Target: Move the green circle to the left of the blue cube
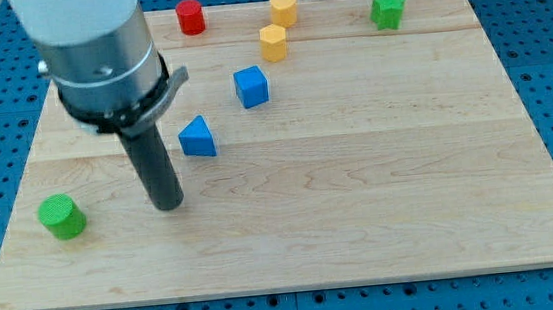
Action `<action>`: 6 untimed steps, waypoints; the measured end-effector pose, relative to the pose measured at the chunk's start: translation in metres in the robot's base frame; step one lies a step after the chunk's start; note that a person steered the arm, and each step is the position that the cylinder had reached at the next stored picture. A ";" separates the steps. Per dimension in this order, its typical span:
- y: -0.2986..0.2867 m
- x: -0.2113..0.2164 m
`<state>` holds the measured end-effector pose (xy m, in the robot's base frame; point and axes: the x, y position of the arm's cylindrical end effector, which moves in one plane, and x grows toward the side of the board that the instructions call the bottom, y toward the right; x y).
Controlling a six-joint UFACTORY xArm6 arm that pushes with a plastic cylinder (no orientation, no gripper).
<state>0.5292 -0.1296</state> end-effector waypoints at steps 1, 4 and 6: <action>-0.083 0.031; -0.107 -0.006; -0.106 -0.067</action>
<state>0.4620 -0.2355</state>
